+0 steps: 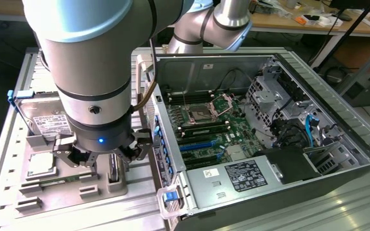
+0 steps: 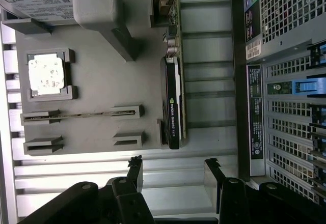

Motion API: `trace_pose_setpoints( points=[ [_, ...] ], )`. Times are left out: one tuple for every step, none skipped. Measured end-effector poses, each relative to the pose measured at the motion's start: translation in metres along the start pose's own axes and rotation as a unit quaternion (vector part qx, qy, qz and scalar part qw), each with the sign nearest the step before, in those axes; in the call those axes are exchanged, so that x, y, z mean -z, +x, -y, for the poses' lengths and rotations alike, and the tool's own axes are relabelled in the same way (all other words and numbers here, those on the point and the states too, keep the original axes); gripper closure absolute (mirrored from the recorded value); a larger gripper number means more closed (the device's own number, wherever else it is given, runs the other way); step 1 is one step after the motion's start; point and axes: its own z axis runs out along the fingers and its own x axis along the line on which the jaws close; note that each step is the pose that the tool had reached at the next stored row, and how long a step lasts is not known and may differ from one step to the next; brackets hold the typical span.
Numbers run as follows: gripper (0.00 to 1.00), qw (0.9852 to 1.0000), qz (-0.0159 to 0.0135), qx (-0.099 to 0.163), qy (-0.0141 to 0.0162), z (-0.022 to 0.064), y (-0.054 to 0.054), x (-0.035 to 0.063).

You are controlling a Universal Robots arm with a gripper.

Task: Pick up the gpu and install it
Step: 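Pick up the gpu and move the gpu toward the slot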

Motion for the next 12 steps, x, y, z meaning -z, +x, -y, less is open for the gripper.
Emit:
trace_pose_setpoints(
  points=[
    [0.4,1.0,0.0,0.0,0.0,0.0,0.0,-0.0003],
    [0.4,1.0,0.0,0.0,0.0,0.0,0.0,-0.0006],
    [0.4,1.0,0.0,0.0,0.0,0.0,0.0,-0.0009],
    [0.4,1.0,0.0,0.0,0.0,0.0,0.0,-0.0011],
    [0.4,1.0,0.0,0.0,0.0,0.0,0.0,-0.0015],
    [0.4,1.0,0.0,0.0,0.0,0.0001,0.0001,-0.0018],
    [0.4,1.0,0.0,0.0,0.0,0.0001,0.0001,-0.002],
    [0.4,1.0,0.0,0.0,0.0,0.0001,0.0001,-0.0023],
    [0.4,1.0,0.0,0.0,0.0,0.0001,0.0002,-0.0027],
    [0.4,1.0,0.0,0.0,0.0,0.0001,0.0002,-0.003],
    [0.4,1.0,0.0,0.0,0.0,0.0001,0.0002,-0.0034],
    [0.4,1.0,0.0,0.0,0.0,0.0001,0.0002,-0.0036]
  ],
)
